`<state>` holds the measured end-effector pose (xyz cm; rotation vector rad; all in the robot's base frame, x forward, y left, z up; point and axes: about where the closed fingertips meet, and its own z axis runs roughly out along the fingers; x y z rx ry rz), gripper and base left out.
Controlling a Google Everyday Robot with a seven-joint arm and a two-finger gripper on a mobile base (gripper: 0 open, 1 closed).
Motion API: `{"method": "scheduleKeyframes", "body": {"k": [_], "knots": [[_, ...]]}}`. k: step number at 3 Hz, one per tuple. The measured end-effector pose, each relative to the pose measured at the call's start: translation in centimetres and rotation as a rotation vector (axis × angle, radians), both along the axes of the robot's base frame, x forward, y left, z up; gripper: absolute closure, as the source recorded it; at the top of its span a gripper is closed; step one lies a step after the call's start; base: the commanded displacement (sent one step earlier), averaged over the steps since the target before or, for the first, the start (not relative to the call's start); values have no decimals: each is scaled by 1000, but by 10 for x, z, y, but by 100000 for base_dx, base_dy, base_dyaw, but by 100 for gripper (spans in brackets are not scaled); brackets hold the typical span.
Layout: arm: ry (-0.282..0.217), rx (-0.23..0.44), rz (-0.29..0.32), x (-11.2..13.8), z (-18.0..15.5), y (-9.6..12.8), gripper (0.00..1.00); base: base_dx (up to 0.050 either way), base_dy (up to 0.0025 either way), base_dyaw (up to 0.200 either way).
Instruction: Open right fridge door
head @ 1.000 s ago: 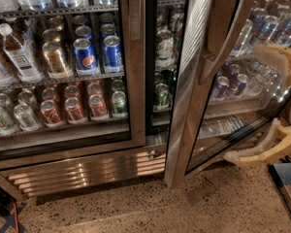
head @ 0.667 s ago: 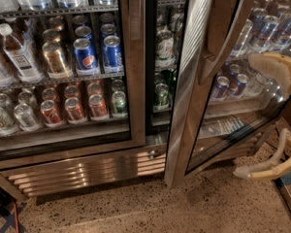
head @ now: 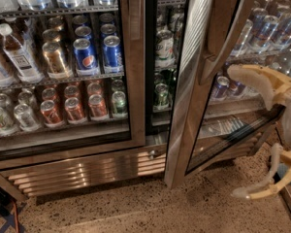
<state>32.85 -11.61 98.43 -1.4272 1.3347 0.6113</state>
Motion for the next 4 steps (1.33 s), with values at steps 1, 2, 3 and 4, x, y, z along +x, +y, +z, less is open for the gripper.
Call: {"method": "scheduleKeyframes", "body": {"k": [1, 2, 3, 4], "knots": [[-15, -10, -11, 5, -3, 19, 0, 0, 0, 0], [-33, -21, -42, 13, -6, 42, 0, 0, 0, 0], [-62, -25, -60, 21, -5, 63, 0, 0, 0, 0], [-108, -9, -106, 38, 4, 81, 0, 0, 0, 0]]}}
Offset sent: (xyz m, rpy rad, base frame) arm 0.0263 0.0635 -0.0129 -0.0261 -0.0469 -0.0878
